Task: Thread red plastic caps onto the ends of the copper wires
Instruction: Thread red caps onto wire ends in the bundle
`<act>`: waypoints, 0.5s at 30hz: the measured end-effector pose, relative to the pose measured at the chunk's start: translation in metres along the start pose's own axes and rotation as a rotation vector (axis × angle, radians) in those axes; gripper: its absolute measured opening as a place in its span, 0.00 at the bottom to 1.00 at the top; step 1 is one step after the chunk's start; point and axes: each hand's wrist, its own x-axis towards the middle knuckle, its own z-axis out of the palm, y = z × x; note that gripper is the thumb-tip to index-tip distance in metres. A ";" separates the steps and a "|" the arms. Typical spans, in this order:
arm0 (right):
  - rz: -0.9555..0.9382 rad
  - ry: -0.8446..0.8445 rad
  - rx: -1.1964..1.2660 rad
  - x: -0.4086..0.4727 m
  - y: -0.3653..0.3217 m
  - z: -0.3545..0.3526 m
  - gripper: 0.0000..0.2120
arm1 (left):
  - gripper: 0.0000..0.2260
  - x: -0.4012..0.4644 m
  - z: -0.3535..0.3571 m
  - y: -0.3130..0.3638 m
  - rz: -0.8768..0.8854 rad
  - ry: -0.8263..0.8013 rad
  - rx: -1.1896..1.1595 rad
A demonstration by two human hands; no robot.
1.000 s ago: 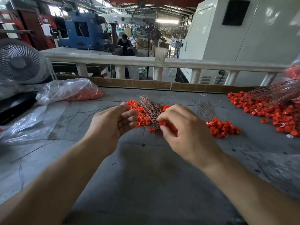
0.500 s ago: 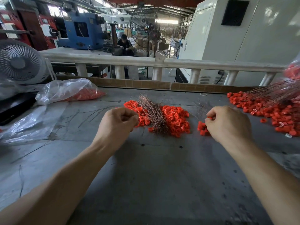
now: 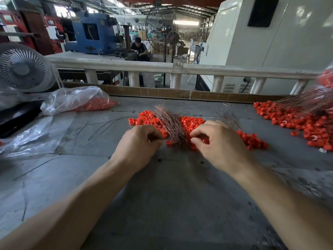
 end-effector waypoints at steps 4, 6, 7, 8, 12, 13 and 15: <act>-0.052 -0.023 0.004 -0.002 -0.009 0.007 0.05 | 0.08 0.001 0.004 0.006 0.087 0.002 0.149; -0.063 -0.019 0.006 -0.003 -0.013 0.009 0.05 | 0.09 0.002 0.006 0.007 0.110 -0.002 0.208; -0.070 -0.017 0.004 -0.003 -0.015 0.009 0.05 | 0.09 0.003 0.007 0.007 0.113 -0.007 0.228; -0.076 -0.018 0.003 -0.003 -0.016 0.010 0.05 | 0.07 0.003 0.007 0.006 0.118 -0.011 0.243; -0.094 -0.007 0.014 -0.004 -0.019 0.009 0.06 | 0.02 0.005 0.002 0.009 0.156 -0.020 0.289; -0.096 -0.003 0.021 -0.004 -0.020 0.009 0.06 | 0.03 0.005 0.000 0.009 0.165 -0.020 0.289; -0.094 0.001 0.040 -0.004 -0.020 0.008 0.06 | 0.04 0.005 -0.007 0.010 0.188 -0.011 0.294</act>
